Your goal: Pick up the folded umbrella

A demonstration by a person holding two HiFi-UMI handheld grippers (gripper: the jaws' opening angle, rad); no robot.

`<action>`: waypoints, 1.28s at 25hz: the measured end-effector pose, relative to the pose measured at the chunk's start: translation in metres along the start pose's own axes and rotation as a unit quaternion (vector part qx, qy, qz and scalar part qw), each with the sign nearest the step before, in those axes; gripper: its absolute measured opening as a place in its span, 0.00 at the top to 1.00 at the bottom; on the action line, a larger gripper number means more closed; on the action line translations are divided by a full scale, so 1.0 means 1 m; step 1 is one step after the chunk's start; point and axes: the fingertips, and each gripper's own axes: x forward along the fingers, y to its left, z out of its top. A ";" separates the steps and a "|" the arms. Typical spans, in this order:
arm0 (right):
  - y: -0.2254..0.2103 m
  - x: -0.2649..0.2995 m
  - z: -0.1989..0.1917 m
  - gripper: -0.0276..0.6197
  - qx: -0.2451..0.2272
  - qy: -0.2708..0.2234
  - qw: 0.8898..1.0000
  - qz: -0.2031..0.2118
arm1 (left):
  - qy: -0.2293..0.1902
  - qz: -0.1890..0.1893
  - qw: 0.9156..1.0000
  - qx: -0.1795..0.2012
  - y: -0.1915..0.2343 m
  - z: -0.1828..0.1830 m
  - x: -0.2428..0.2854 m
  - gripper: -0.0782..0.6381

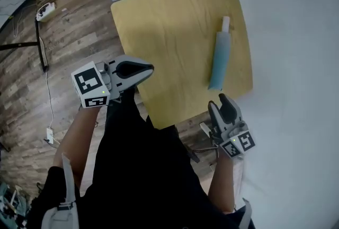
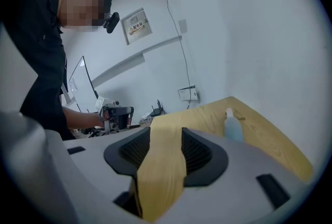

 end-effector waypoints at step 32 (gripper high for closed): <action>-0.187 0.091 -0.118 0.44 0.062 0.296 0.949 -0.092 | -0.026 0.099 0.993 -0.064 -0.015 -0.089 0.051 0.87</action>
